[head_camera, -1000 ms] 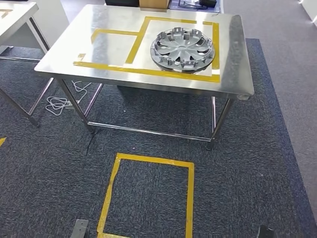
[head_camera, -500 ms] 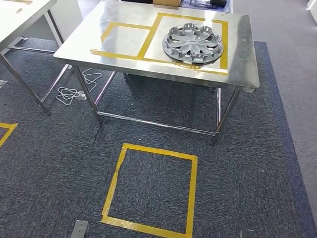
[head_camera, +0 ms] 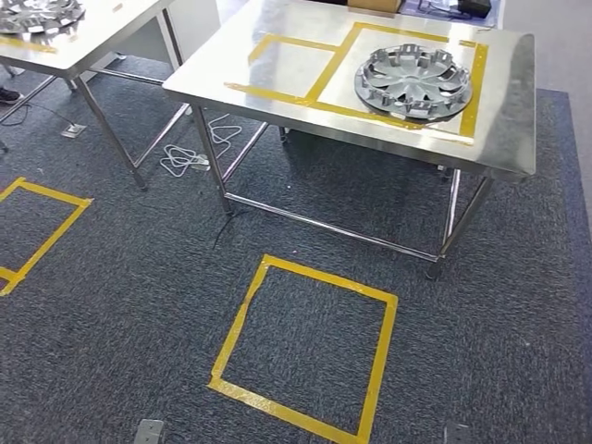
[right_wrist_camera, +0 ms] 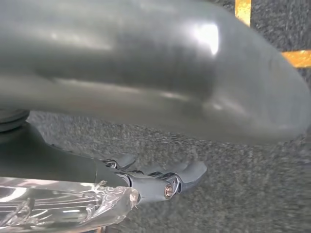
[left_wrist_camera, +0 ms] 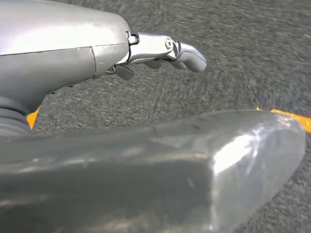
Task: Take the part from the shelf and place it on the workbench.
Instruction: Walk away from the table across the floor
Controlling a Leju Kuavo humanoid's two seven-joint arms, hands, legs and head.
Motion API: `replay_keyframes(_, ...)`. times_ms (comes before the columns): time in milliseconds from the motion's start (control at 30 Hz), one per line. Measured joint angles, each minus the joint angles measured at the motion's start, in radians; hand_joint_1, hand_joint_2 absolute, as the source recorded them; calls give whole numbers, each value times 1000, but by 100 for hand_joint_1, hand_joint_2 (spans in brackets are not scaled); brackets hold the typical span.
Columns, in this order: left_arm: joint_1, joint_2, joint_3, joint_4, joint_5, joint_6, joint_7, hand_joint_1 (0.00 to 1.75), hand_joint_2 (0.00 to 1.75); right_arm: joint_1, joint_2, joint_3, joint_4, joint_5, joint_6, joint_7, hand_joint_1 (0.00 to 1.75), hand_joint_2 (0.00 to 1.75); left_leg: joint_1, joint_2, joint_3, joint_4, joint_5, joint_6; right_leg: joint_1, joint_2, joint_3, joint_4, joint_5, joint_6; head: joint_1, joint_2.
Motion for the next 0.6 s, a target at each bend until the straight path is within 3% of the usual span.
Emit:
replay_keyframes(67, -2, -1, 1, 0, 2, 1, 0, 0, 0, -1, 0, 0, 1, 2, 2, -1, 0, 0, -5, 40, 48, -84, 12, 12, 8, -21, 2, 3, -3, 9, 0, 0)
replay_keyframes(133, -1, -1, 3, 0, 3, 2, 0, 0, 0, -4, 0, 1, 2, 3, 2, -2, 0, 0, -5, 26, 46, -96, 9, 29, 12, -44, 6, 3, -5, 20, 4, 0)
replay_keyframes(167, 1, -2, 3, 0, 3, 3, -1, 0, 0, -5, 0, 1, 2, 4, 2, -2, 0, 0, -3, 13, 43, -99, 11, 36, 10, -40, 5, 8, -10, 27, 6, 0)
replay_keyframes(233, 3, -3, 4, 0, 3, 4, -1, 0, 0, -6, 0, 1, 2, 6, 3, -2, 0, 0, 2, -10, 39, -102, 18, 48, 5, 3, -20, 66, -51, 38, 11, 0)
replay_keyframes(300, 2, -4, 4, 0, 4, 6, -2, 0, 0, -2, 0, 1, 3, 11, 4, -2, 0, 0, 3, -36, 33, -103, 22, 54, 0, 55, -83, 202, -117, 45, 17, 0)
replay_keyframes(333, 3, -4, 4, 0, 5, 6, -2, 0, 0, 0, 0, 2, 4, 14, 6, -2, 0, 0, 3, -51, 31, -102, 24, 56, -1, 65, -115, 267, -140, 47, 18, 0)
replay_keyframes(367, 4, -5, 5, 0, 6, 7, -3, 0, 0, 1, 0, 2, 4, 17, 7, -1, 0, 0, 3, -65, 30, -102, 25, 56, -1, 69, -134, 302, -144, 48, 18, 0)
replay_keyframes(400, 6, -5, 6, 0, 9, 8, -4, 0, 0, 2, 0, 4, 5, 20, 10, -1, 0, 0, 2, -81, 29, -102, 27, 55, -2, 72, -133, 294, -126, 48, 18, 0)
replay_keyframes(433, 7, -5, 7, 0, 11, 9, -5, 0, 0, 2, 0, 6, 5, 24, 11, -1, 0, 0, 3, -96, 30, -102, 28, 53, -3, 77, -113, 245, -91, 46, 18, 0)
replay_keyframes(500, 6, -5, 12, 0, 16, 9, -10, 0, 0, 1, -1, 14, 5, 37, 12, 0, 0, 0, 2, -124, 29, -100, 31, 46, -9, 115, -48, 100, -19, 43, 19, 0)
replay_keyframes(533, 5, -6, 15, 0, 18, 9, -13, 0, 0, 0, -1, 19, 5, 48, 10, 1, 0, 0, 1, -136, 26, -98, 33, 42, -11, 136, -25, 47, -2, 41, 19, 0)
replay_keyframes(600, 7, -6, 21, 0, 20, 7, -18, 0, 0, 0, -1, 32, 6, 70, 7, 3, 0, 0, 2, -155, 17, -97, 40, 29, -12, 154, -11, 12, 1, 35, 18, 0)
